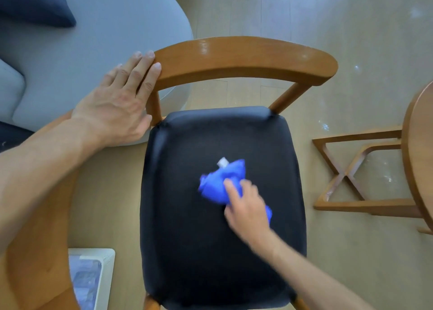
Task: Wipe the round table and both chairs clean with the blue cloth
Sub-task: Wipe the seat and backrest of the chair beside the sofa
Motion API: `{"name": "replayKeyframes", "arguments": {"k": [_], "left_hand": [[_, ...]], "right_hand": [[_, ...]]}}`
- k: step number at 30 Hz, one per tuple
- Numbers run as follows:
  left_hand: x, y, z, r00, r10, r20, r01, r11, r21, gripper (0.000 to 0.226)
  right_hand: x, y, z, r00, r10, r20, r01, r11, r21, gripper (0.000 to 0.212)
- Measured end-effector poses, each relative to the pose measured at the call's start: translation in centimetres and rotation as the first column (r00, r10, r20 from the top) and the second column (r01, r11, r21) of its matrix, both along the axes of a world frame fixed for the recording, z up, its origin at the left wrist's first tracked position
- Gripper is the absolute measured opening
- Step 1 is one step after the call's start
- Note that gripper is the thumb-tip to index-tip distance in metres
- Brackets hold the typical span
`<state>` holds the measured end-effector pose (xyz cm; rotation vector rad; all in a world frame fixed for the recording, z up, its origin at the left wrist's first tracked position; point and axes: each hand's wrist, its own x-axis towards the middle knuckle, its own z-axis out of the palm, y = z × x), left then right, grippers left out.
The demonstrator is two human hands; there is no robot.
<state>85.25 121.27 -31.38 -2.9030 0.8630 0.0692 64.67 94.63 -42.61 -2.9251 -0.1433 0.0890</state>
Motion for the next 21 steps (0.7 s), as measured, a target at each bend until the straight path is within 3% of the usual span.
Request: {"name": "replayKeyframes", "arguments": {"k": [2, 4, 5, 6, 7, 8, 9, 11, 13, 14, 16, 18, 20, 21], "left_hand": [[0.0, 0.0, 0.0, 1.0, -0.006, -0.004, 0.006, 1.0, -0.002, 0.078], [0.0, 0.1, -0.1, 1.0, -0.01, -0.01, 0.01, 1.0, 0.008, 0.084], [0.0, 0.1, -0.2, 1.0, -0.015, -0.005, 0.015, 1.0, 0.009, 0.085], [0.1, 0.2, -0.2, 1.0, -0.02, 0.003, 0.02, 1.0, 0.009, 0.084], [0.1, 0.2, -0.2, 1.0, -0.021, 0.01, 0.021, 1.0, 0.007, 0.082], [0.1, 0.2, -0.3, 1.0, -0.023, 0.013, 0.023, 1.0, 0.001, 0.08], [0.1, 0.2, -0.4, 1.0, -0.023, 0.014, 0.023, 1.0, -0.008, 0.079], [0.1, 0.2, -0.4, 1.0, -0.015, 0.024, 0.015, 1.0, -0.014, 0.079], [0.1, 0.0, -0.3, 1.0, -0.021, 0.022, 0.022, 0.999, -0.029, 0.077], [0.0, -0.1, -0.3, 1.0, -0.02, 0.016, 0.02, 0.999, -0.03, 0.081], [0.0, -0.2, -0.1, 1.0, -0.017, 0.013, 0.017, 0.999, -0.027, 0.084], [0.0, -0.2, -0.1, 1.0, -0.021, 0.007, 0.022, 1.0, -0.022, 0.084], [-0.1, -0.2, -0.1, 1.0, -0.014, -0.002, 0.014, 1.0, -0.024, 0.083], [-0.1, -0.2, 0.0, 1.0, -0.009, -0.005, 0.009, 1.0, -0.025, 0.082]], "right_hand": [[-7.7, 3.6, -0.1, 0.957, 0.222, -0.184, -0.212, 0.974, 0.074, 0.051], [-12.5, 5.3, -0.3, 0.873, 0.312, -0.374, -0.222, 0.939, 0.264, 0.065], [-12.7, 4.9, -0.3, 0.839, 0.419, -0.348, -0.316, 0.895, 0.316, 0.066], [-12.8, 3.8, -0.2, 0.785, 0.544, -0.296, -0.512, 0.839, 0.183, 0.05], [-11.7, 2.2, -0.1, 0.699, 0.691, -0.185, -0.693, 0.718, 0.063, 0.029], [-9.9, 0.2, -0.1, 0.588, 0.799, -0.124, -0.802, 0.596, 0.038, 0.023], [-7.4, -2.0, 0.0, 0.568, 0.821, -0.053, -0.821, 0.57, 0.023, 0.028], [-0.8, -4.9, -0.1, 0.726, 0.684, 0.071, -0.682, 0.73, -0.048, 0.033], [5.8, -7.1, 0.0, 0.913, 0.396, 0.098, -0.388, 0.917, -0.09, 0.043], [8.5, -8.0, 0.1, 0.963, 0.256, 0.082, -0.247, 0.963, -0.105, 0.048], [11.5, -8.5, 0.1, 1.0, -0.023, 0.013, 0.024, 0.994, -0.102, 0.052], [11.0, -5.8, -0.1, 0.977, -0.215, -0.004, 0.214, 0.973, -0.091, 0.053], [7.0, -1.4, -0.4, 0.978, -0.204, 0.039, 0.205, 0.979, -0.012, 0.052], [3.9, 1.1, -0.5, 0.993, -0.109, 0.048, 0.107, 0.993, 0.041, 0.05]]}}
